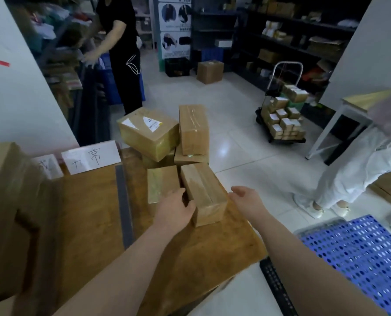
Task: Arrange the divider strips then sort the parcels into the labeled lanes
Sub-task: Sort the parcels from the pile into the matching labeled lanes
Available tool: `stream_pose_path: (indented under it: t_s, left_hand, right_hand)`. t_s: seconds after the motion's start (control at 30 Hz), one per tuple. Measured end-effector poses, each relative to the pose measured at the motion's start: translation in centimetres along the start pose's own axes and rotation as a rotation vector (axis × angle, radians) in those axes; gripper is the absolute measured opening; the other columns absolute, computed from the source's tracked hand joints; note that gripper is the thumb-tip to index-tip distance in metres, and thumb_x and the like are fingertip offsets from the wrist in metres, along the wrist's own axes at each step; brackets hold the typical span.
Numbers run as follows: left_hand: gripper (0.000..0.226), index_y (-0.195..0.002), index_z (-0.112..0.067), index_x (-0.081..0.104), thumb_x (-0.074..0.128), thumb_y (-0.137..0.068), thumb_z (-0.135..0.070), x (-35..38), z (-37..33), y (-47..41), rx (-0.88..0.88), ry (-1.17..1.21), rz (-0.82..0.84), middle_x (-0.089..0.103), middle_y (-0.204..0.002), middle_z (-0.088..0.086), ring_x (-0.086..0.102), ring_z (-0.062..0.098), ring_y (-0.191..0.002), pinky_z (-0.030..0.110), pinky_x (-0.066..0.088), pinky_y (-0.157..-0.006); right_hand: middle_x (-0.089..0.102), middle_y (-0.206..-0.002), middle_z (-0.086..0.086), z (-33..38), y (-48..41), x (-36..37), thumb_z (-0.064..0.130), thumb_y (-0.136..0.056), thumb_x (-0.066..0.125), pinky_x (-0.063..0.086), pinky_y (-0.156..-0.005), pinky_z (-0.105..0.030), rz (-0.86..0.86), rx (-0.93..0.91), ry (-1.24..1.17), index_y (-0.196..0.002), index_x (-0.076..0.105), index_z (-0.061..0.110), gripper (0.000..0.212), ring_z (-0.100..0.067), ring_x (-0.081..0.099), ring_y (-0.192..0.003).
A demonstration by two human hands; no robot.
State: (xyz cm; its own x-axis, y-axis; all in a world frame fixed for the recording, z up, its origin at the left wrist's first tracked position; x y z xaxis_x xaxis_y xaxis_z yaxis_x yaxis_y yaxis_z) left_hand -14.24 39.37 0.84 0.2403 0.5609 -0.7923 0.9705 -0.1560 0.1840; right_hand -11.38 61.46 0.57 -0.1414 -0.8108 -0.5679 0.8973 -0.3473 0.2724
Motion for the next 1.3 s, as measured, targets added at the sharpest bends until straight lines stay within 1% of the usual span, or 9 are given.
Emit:
stream_pose_path:
  t_s: [0.1, 0.2, 0.33, 0.6, 0.73, 0.87, 1.0, 1.13, 1.3]
  left_hand:
    - [0.060, -0.152, -0.015, 0.032, 0.048, -0.100, -0.040, 2.5, 0.0, -1.5, -0.019, 0.087, 0.077, 0.049, -0.145, 0.003, 0.048, 0.020, -0.129, 0.027, 0.038, -0.102]
    - [0.063, -0.154, -0.016, 0.027, 0.047, -0.100, -0.042, 4.7, 0.3, -2.5, -0.071, 0.207, 0.152, 0.047, -0.148, 0.002, 0.049, 0.020, -0.129, 0.025, 0.038, -0.104]
    - [0.071, -0.156, -0.017, 0.020, 0.050, -0.098, -0.045, 6.0, 0.8, -3.6, -0.169, 0.326, 0.146, 0.039, -0.154, 0.003, 0.041, 0.025, -0.138, 0.038, 0.038, -0.112]
    - [0.114, -0.155, -0.023, 0.017, 0.069, -0.067, -0.073, 9.0, 2.2, -1.9, -0.410, 0.563, 0.119, 0.033, -0.155, 0.007, 0.041, 0.031, -0.136, 0.048, 0.038, -0.111]
    - [0.134, -0.156, -0.026, 0.013, 0.077, -0.049, -0.077, 10.4, 1.9, -0.8, -0.476, 0.615, 0.080, 0.032, -0.155, 0.006, 0.040, 0.030, -0.137, 0.049, 0.039, -0.110]
    - [0.109, -0.152, -0.023, 0.027, 0.077, -0.064, -0.063, 11.7, 1.8, 0.8, -0.532, 0.880, 0.032, 0.051, -0.136, 0.000, 0.056, 0.019, -0.110, 0.041, 0.051, -0.094]
    - [0.064, -0.140, -0.025, 0.048, 0.066, -0.083, -0.050, 13.1, 0.9, 2.6, -0.583, 1.217, 0.032, 0.065, -0.124, 0.004, 0.063, 0.023, -0.108, 0.038, 0.057, -0.074]
    - [0.042, -0.125, -0.028, 0.060, 0.054, -0.089, -0.050, 14.9, -0.9, 3.9, -0.541, 1.535, 0.049, 0.072, -0.116, 0.005, 0.064, 0.030, -0.114, 0.053, 0.050, -0.096]
    - [0.038, -0.140, -0.030, 0.048, 0.046, -0.102, -0.029, 14.6, -0.8, 4.3, -0.556, 1.446, -0.119, 0.062, -0.130, 0.002, 0.060, 0.028, -0.117, 0.051, 0.047, -0.100]
  right_hand:
    - [0.063, -0.099, 0.008, -1.4, -1.6, 1.4, 0.024, -0.096, 0.050, 0.046, -0.061, -0.009, 0.057, 0.069, -0.067, -0.120, 0.066, 0.013, 0.031, 0.000, 0.057, -0.079]
    - [0.068, -0.110, -0.001, -2.9, -2.5, 3.1, 0.026, -0.097, 0.046, 0.055, -0.088, -0.035, 0.127, 0.155, -0.159, -0.114, 0.069, 0.016, 0.030, -0.018, 0.066, -0.095]
    - [0.072, -0.098, -0.002, -2.9, -3.4, 4.1, 0.027, -0.096, 0.046, 0.055, -0.087, -0.038, 0.167, 0.139, -0.208, -0.078, 0.073, 0.024, 0.032, -0.021, 0.067, -0.092]
    - [0.057, -0.118, -0.004, -4.7, -2.3, 5.0, 0.028, -0.096, 0.056, 0.053, -0.080, -0.030, 0.362, 0.221, -0.317, -0.099, 0.068, 0.020, 0.015, -0.023, 0.055, -0.108]
    - [0.058, -0.126, 0.000, -5.6, -2.7, 4.1, 0.024, -0.100, 0.049, 0.043, -0.106, -0.044, 0.441, 0.119, -0.178, -0.100, 0.071, 0.026, 0.022, -0.023, 0.051, -0.119]
    - [0.056, -0.130, 0.001, -7.3, -3.5, 2.2, 0.027, -0.102, 0.046, 0.046, -0.103, -0.046, 0.393, 0.125, -0.284, -0.114, 0.062, 0.026, 0.021, -0.023, 0.053, -0.120]
    - [0.062, -0.108, 0.007, -7.9, -3.3, 1.0, 0.038, -0.094, 0.057, 0.058, -0.063, -0.023, 0.499, 0.166, -0.517, -0.125, 0.049, 0.023, 0.036, -0.012, 0.065, -0.092]
    - [0.070, -0.114, 0.002, -7.3, -2.3, 1.6, 0.061, -0.089, 0.052, 0.058, -0.083, -0.038, 0.726, 0.153, -0.607, -0.120, 0.062, 0.037, 0.041, -0.019, 0.068, -0.105]
    - [0.064, -0.118, -0.004, -7.4, -4.0, -0.4, 0.038, -0.079, 0.073, 0.058, -0.083, -0.048, 0.563, 0.130, -0.658, -0.128, 0.053, 0.031, 0.053, -0.023, 0.069, -0.101]
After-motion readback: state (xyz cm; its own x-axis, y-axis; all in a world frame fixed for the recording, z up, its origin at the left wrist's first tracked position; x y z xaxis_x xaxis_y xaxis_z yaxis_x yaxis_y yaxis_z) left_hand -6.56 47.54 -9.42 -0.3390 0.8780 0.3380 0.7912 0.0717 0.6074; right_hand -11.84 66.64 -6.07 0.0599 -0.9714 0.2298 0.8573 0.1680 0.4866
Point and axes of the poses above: each hand's wrist, its own y-axis away from the middle knuckle, its own x-axis out of the palm, z = x × y, the point moved 9 cm from there along -y, towards the middle knuckle
